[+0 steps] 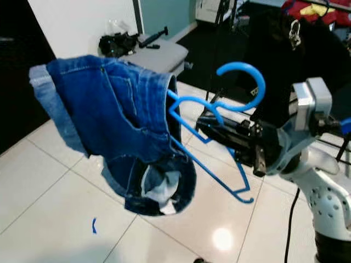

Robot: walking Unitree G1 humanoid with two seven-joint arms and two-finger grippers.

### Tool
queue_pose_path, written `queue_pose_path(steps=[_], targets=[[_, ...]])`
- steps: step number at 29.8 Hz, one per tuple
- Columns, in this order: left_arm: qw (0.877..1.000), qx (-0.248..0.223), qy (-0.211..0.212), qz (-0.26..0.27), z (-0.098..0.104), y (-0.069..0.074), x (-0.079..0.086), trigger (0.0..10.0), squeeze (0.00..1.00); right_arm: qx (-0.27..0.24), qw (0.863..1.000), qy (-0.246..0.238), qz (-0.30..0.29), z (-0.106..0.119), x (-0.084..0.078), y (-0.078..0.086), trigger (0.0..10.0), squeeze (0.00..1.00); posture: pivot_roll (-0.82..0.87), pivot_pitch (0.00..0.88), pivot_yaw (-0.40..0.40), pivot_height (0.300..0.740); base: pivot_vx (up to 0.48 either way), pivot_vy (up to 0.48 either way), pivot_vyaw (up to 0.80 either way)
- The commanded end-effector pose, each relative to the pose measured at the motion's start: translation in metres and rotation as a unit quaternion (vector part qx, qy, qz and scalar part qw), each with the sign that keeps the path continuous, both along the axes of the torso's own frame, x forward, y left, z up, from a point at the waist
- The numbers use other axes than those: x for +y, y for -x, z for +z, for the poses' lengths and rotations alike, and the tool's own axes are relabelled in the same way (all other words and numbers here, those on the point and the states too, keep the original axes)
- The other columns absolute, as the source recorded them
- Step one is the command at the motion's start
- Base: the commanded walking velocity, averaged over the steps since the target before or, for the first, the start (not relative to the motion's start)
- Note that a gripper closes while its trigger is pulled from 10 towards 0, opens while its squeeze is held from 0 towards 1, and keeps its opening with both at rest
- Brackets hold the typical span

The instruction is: Hang hanger

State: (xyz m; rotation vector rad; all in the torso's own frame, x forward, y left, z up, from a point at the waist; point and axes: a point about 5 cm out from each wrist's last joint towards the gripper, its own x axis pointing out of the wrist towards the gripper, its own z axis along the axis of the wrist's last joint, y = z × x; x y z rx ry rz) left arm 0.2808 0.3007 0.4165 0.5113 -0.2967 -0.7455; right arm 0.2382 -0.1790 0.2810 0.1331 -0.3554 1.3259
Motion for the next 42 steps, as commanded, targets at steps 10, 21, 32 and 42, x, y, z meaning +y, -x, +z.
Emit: queue_pose_path(steps=[10,21,32,42], targets=[[0.971,0.016,-0.055,-0.231,-0.012,0.003,-0.077,10.0,0.00,0.006,0.999,0.030,0.030,-0.008,0.014,0.003,10.0,0.00,0.10,0.126,0.016,0.740,0.000,0.000,0.00],[0.928,0.132,-0.210,-0.278,-0.059,-0.004,-0.092,10.0,0.00,0.031,0.997,0.062,0.036,-0.024,0.022,-0.001,10.0,0.00,0.10,0.128,0.016,0.740,0.000,0.000,0.00],[0.927,0.189,-0.204,-0.253,-0.089,-0.016,-0.098,10.0,0.00,0.032,0.995,0.073,0.055,-0.028,0.032,0.001,10.0,0.00,0.10,0.132,0.015,0.740,0.000,0.000,0.00],[0.913,0.239,-0.203,-0.261,-0.111,-0.022,-0.102,0.0,0.00,0.030,0.995,0.077,0.062,-0.028,0.036,0.001,10.0,0.00,0.10,0.132,0.016,0.740,0.000,0.000,0.00]])
